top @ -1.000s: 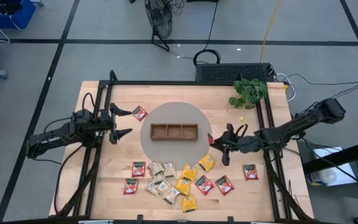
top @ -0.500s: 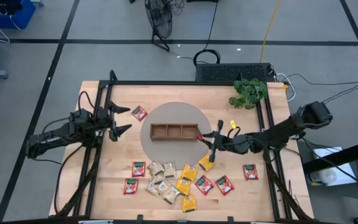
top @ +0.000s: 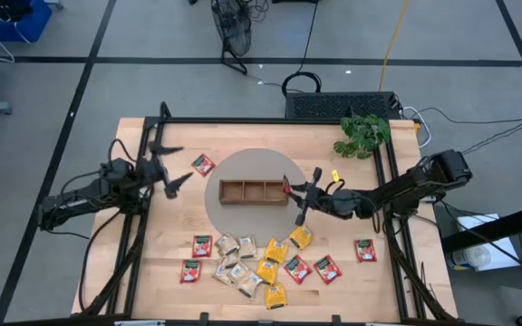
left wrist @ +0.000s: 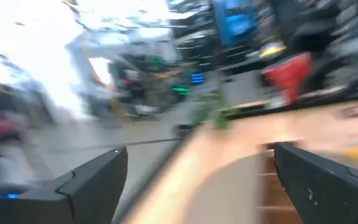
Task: Pick & Place Tea
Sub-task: Put the red tea bag into the wooden organizer
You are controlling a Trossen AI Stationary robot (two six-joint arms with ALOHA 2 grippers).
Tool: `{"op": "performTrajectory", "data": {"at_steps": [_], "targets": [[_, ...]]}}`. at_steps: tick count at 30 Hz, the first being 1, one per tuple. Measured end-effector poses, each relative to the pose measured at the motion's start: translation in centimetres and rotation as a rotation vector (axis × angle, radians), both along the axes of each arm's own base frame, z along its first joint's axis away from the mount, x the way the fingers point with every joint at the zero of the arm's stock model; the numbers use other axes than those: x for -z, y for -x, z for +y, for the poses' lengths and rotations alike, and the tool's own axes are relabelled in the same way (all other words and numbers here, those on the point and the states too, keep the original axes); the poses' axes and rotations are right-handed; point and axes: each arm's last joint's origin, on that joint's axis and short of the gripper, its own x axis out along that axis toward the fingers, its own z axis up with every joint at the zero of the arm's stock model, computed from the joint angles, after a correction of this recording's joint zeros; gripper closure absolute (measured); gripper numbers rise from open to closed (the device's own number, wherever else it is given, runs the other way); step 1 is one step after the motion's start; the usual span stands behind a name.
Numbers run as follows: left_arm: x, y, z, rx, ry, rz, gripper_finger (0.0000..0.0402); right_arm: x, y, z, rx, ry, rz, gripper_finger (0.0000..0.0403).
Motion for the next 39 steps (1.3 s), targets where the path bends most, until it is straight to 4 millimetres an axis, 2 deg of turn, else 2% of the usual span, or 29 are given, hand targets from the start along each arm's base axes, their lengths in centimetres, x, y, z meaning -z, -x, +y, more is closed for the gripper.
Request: {"op": "performTrajectory", "data": {"at_steps": [5, 11, 16, 21, 26, 29, 32, 36, 39], "targets": [[-0.2, 0.2, 0.4, -0.178, -0.192, 0.080, 0.0005, -0.4, -0.1, -0.3, 0.010, 0.002, -0.040, 0.0380], [-0.3, 0.2, 0.4, -0.172, -0.172, 0.059, 0.0005, -0.4, -0.1, -0.9, 0.035, -0.029, -0.054, 0.0367], [-0.5, 0.0, -0.1, 0.056, 0.163, -0.118, 0.0005, -0.4, -0.2, -1.2, 0.046, -0.037, -0.054, 0.0377], [-0.6, 0.0, -0.1, 0.100, 0.373, -0.205, 0.0005, -0.4, -0.2, -1.2, 0.046, -0.032, -0.052, 0.0379], [-0.2, -0.5, -0.1, 0.135, 0.528, -0.205, 0.0005, -0.4, -0.2, -1.2, 0.042, -0.034, -0.053, 0.0364], [-0.1, -1.4, 0.0, 0.193, 0.666, -0.199, 0.0005, -0.4, -0.2, -1.1, 0.007, -0.048, -0.058, 0.0372], [-0.5, -3.1, 0.1, 0.297, 0.738, -0.215, 0.0005, -0.5, -0.4, -0.9, -0.135, -0.068, -0.070, 0.0381], [-0.8, -5.9, 0.0, 0.415, 0.719, -0.267, 0.0005, -0.9, -0.5, -0.4, -0.374, -0.121, -0.111, 0.0376], [-1.0, -8.4, -0.4, 0.554, 0.681, -0.255, 0.0005, -1.0, -0.4, -0.2, -0.441, -0.148, -0.120, 0.0365]]}}
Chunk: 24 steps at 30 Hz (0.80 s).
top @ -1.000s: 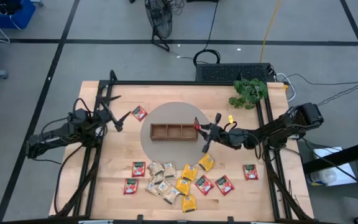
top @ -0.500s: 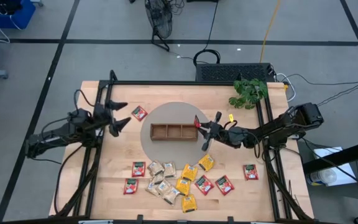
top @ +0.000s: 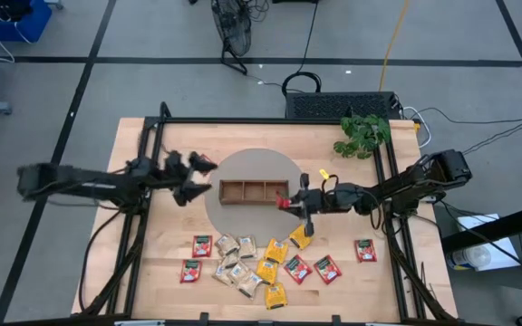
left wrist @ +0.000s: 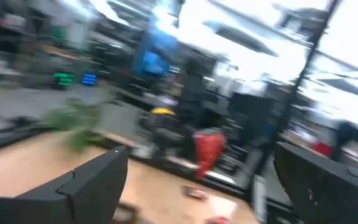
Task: Pick & Place Tea
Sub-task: Put the red tea bag into the wooden organizer
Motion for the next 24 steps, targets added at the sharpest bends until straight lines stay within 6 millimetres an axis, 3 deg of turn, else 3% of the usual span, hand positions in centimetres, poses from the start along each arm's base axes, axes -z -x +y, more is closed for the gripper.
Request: {"op": "performTrajectory", "data": {"at_steps": [8, 12, 18, 24], "targets": [[-1.7, -10.6, -1.3, 0.237, -0.103, 0.043, 0.0005, 0.0, 0.1, 0.5, -0.021, -0.007, 0.002, 0.0382], [-2.8, -14.4, -1.9, 0.392, -0.173, 0.015, 0.0005, -0.1, 0.2, 1.1, -0.068, -0.011, -0.005, 0.0369], [-2.4, -17.9, -2.0, 0.445, -0.180, 0.078, 0.0005, -0.1, 0.3, 1.6, -0.088, -0.009, -0.008, 0.0372], [-1.8, -19.0, -2.2, 0.466, -0.182, 0.094, 0.0005, -0.2, 0.3, 1.8, -0.090, 0.023, -0.023, 0.0381]]}}
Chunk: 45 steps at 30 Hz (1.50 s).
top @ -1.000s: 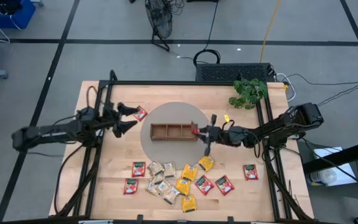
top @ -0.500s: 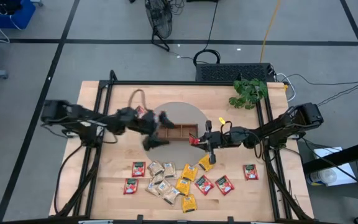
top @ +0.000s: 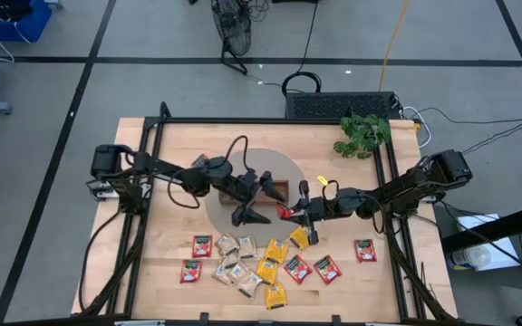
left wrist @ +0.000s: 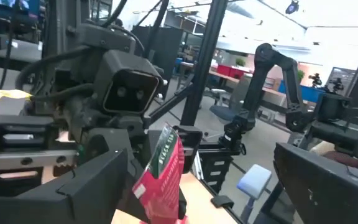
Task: Pick & Place Tea
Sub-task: Put the red tea bag into the wooden organizer
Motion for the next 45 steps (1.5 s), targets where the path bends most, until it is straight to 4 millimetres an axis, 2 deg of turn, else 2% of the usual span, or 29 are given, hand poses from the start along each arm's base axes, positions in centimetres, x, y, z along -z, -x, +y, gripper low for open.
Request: {"op": "performTrajectory", "data": {"at_steps": [5, 11, 15, 18, 21, 27, 31, 33, 38, 42, 45], "targets": [[0.0, -0.1, -0.6, 0.012, -0.017, -0.015, 0.0005, -0.2, 0.0, 0.0, 0.000, -0.003, -0.023, 0.0360], [-0.1, -0.2, -0.5, -0.026, -0.025, -0.026, 0.0005, -0.2, 0.0, 0.0, 0.001, 0.001, -0.025, 0.0382], [-0.1, -0.2, -0.5, -0.042, -0.022, -0.026, 0.0014, -0.2, 0.0, 0.0, 0.000, -0.001, -0.025, 0.0380], [-0.1, -0.2, -0.4, -0.055, -0.018, -0.024, 0.0051, -0.2, 0.0, 0.0, 0.000, -0.014, -0.023, 0.0363], [0.0, -0.2, -0.4, -0.059, -0.017, -0.017, 0.0112, -0.2, 0.0, 0.0, -0.001, -0.025, -0.021, 0.0355], [0.0, -0.3, -0.4, -0.063, -0.022, -0.014, 0.0271, -0.2, 0.0, 0.0, -0.002, -0.024, -0.021, 0.0381], [0.3, -0.3, -0.3, -0.116, -0.053, -0.009, 0.0376, -0.2, 0.0, 0.0, -0.002, -0.028, -0.018, 0.0380], [0.3, -0.4, -0.3, -0.120, -0.068, -0.012, 0.0390, -0.2, 0.0, 0.0, -0.002, -0.034, -0.014, 0.0369], [-0.2, -0.1, -0.3, -0.115, -0.091, -0.027, 0.0395, -0.1, 0.0, 0.0, 0.000, -0.043, -0.006, 0.0341], [-1.8, 0.9, -0.4, -0.125, -0.145, -0.015, 0.0396, 0.0, 0.0, 0.0, 0.002, -0.060, 0.012, 0.0335], [-3.2, 2.0, -0.5, -0.207, -0.222, 0.002, 0.0398, 0.4, 0.0, 0.0, 0.002, -0.067, 0.054, 0.0335]]}}
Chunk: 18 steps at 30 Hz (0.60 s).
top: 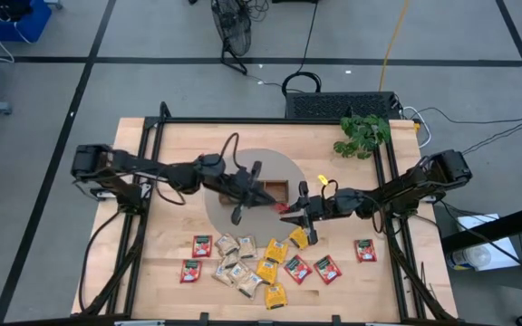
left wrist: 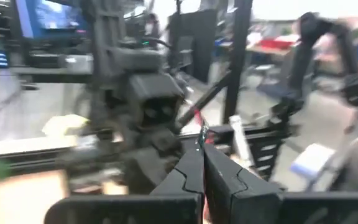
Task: Pick & Place Tea
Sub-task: Put the red tea bag into the wooden organizer
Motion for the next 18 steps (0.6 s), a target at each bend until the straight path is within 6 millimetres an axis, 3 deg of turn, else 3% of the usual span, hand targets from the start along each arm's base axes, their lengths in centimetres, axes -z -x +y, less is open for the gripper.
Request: {"op": "performTrajectory", "data": {"at_steps": [4, 12, 18], "targets": [[-0.8, 1.2, -0.7, -0.173, -0.131, 0.059, 0.0398, 0.1, 0.0, 0.0, 0.009, 0.002, 0.009, 0.0333], [0.7, 1.8, -3.0, -0.560, -0.446, 0.212, 0.0400, 0.5, 0.0, -0.5, 0.158, 0.017, 0.053, 0.0333], [2.1, 2.0, -4.8, -0.568, -0.752, 0.288, 0.0400, 0.5, -0.1, -0.9, 0.182, 0.037, 0.050, 0.0332]]}}
